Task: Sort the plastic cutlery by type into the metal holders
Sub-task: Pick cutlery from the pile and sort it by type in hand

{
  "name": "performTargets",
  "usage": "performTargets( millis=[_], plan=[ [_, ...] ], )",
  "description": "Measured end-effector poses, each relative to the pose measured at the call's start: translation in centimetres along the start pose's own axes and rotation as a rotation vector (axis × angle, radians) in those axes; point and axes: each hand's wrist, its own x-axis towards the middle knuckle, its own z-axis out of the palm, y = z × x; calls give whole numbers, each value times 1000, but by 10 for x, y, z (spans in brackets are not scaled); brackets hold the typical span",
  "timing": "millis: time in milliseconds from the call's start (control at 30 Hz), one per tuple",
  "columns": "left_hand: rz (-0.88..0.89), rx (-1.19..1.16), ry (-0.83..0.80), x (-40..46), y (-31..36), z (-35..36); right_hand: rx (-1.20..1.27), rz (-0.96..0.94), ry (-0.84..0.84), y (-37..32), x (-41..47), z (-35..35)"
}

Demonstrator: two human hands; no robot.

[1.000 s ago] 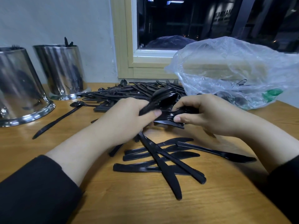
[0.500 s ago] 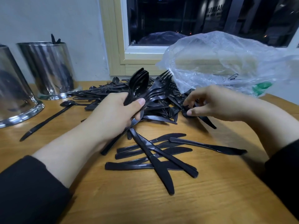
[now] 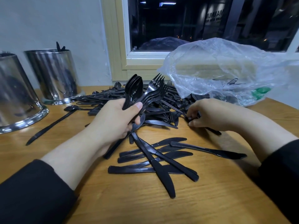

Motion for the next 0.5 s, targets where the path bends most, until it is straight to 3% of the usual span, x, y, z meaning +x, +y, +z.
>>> performTargets(
  millis=[500],
  plan=[
    [25, 25, 20, 2, -3, 0, 4, 8, 8, -8, -1, 2]
  ],
)
